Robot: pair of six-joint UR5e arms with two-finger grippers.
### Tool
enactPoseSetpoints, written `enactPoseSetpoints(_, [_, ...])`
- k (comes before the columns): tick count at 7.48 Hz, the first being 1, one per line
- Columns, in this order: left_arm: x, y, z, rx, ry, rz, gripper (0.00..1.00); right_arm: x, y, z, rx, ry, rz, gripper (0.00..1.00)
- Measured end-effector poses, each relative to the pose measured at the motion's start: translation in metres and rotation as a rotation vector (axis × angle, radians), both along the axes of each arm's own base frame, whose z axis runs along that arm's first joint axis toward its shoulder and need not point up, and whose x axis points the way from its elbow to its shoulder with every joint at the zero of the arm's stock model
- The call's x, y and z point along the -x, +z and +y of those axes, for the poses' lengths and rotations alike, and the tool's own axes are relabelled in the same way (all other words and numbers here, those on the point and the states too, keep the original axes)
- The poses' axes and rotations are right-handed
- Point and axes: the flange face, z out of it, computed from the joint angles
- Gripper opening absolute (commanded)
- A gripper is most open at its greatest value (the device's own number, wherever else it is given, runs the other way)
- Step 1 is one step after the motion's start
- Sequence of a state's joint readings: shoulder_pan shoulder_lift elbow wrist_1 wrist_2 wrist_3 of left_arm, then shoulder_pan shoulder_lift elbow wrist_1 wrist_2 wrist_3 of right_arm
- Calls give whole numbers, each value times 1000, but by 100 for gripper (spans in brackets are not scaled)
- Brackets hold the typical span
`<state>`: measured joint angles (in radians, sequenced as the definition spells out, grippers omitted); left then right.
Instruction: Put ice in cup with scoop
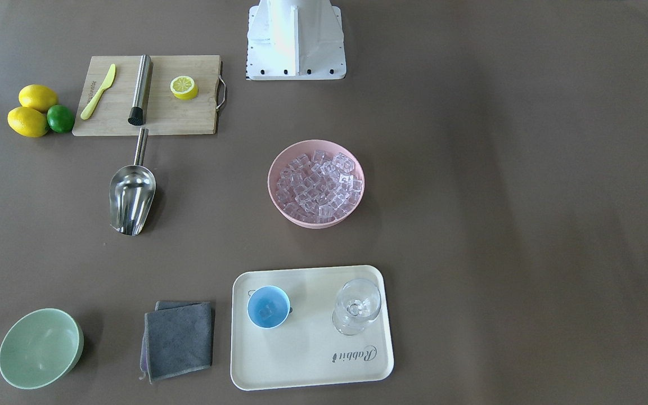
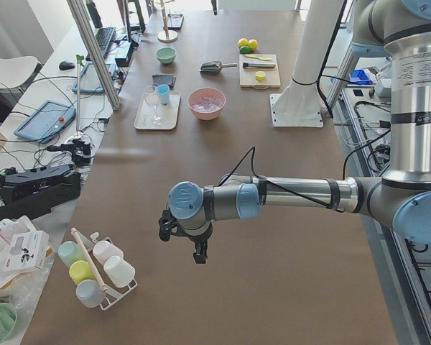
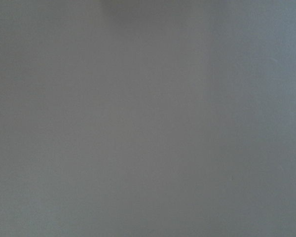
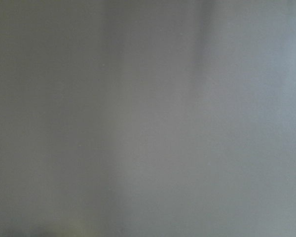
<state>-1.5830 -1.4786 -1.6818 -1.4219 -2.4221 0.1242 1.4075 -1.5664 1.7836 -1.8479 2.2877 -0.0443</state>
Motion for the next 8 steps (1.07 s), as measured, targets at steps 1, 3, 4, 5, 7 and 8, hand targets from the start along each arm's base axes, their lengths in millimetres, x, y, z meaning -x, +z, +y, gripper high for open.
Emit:
enactPoseSetpoints(1, [0,0,0,0,0,0,98,-30,16,13,11,35,2,99])
enactPoseSetpoints(3, [0,0,0,0,0,0,98,-72,36,31,29,98,2,99])
enactPoseSetpoints(4, [0,0,0,0,0,0,98,-86,44,35,25,109,0,99])
enactPoseSetpoints(5, [0,-1,0,-2,0,0,98,-94,52,35,6,118,-1,99])
enactPoseSetpoints(7, [0,0,0,0,0,0,98,-100,73,26,-50,153,2,100])
enactPoseSetpoints(8, [0,0,0,0,0,0,98,-101,76,20,-78,174,10,100])
